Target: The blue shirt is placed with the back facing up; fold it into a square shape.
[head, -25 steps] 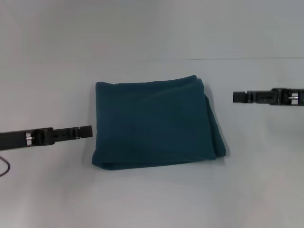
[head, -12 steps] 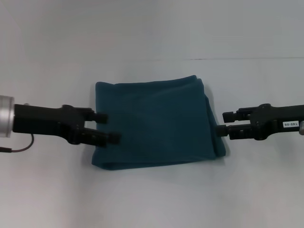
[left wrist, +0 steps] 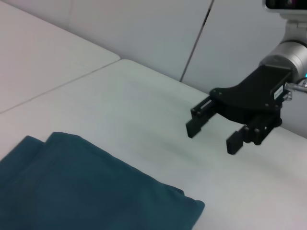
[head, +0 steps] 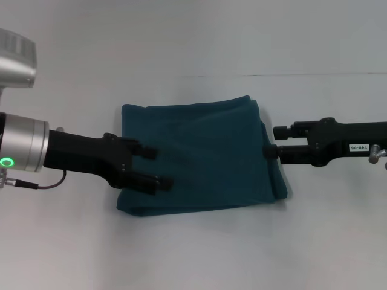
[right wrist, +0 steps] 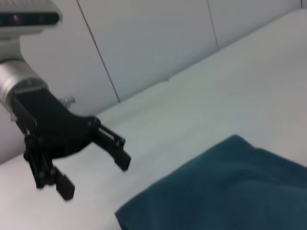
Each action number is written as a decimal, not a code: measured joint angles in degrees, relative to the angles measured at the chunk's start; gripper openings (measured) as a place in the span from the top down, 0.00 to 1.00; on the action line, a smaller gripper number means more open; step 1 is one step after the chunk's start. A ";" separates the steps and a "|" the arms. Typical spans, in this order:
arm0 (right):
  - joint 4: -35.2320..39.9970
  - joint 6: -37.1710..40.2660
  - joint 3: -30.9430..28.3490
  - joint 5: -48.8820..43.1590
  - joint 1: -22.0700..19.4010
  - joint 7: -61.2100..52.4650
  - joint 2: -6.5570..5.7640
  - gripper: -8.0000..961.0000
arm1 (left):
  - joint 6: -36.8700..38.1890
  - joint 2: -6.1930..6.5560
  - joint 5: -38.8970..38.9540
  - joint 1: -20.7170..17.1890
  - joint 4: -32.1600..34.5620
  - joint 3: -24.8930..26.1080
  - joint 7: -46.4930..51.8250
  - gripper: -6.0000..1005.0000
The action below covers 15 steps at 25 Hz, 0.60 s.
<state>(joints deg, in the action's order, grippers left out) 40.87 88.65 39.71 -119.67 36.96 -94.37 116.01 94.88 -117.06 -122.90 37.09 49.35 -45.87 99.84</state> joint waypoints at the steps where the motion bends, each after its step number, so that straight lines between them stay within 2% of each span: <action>1: 0.00 -0.07 -0.04 0.57 -0.10 0.22 0.16 0.29 | 0.00 -0.15 -0.04 0.03 0.01 -0.13 0.00 0.09; 6: -0.01 -0.45 0.00 1.82 -0.42 0.87 0.83 0.29 | -0.58 -0.56 0.56 0.24 0.02 0.21 0.48 0.09; 15: -0.01 -0.33 0.73 1.52 -1.00 2.23 0.83 0.29 | -1.77 -0.32 1.12 1.09 -0.16 0.91 5.71 0.09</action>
<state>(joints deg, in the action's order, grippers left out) 40.86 88.32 40.45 -118.15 35.96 -92.14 116.84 93.10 -117.38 -121.78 38.18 49.20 -44.96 105.55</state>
